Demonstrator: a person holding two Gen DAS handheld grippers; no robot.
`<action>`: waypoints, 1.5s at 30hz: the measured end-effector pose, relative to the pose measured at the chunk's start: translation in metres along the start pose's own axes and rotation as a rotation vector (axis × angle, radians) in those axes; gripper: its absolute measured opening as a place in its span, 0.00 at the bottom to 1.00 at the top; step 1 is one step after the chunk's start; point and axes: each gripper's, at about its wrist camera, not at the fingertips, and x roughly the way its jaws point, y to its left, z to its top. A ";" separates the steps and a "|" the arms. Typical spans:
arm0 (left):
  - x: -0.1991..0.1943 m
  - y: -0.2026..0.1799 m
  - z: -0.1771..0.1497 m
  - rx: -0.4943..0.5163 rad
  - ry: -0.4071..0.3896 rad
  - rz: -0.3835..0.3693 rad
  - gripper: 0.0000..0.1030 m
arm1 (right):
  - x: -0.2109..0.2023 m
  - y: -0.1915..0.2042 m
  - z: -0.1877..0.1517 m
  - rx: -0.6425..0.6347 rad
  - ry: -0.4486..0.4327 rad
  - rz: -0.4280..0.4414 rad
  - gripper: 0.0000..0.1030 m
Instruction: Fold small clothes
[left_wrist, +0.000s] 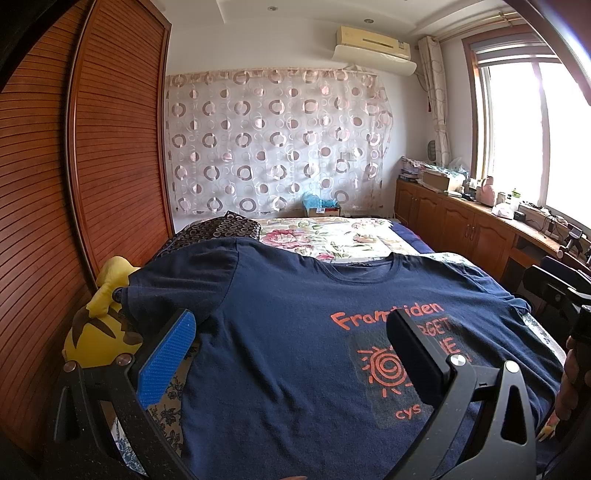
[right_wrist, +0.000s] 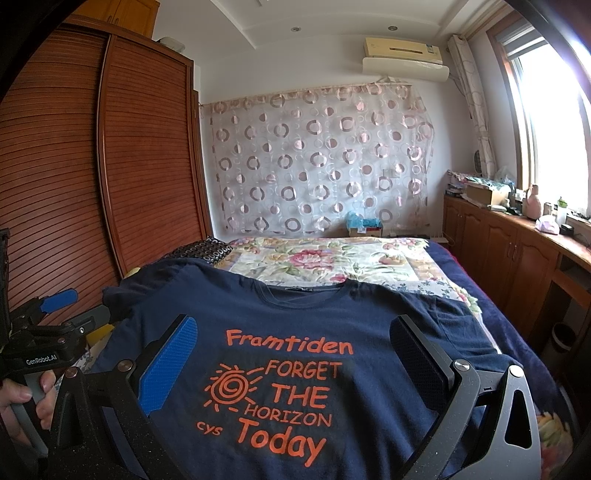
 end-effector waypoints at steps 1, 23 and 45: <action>0.000 0.000 0.000 0.001 0.000 0.000 1.00 | 0.000 0.000 0.000 0.001 -0.001 0.001 1.00; 0.008 0.026 0.003 0.007 0.048 0.019 1.00 | 0.015 0.007 -0.003 -0.010 0.043 0.053 1.00; 0.045 0.104 -0.014 -0.044 0.120 0.001 0.89 | 0.057 0.003 0.001 -0.064 0.119 0.110 1.00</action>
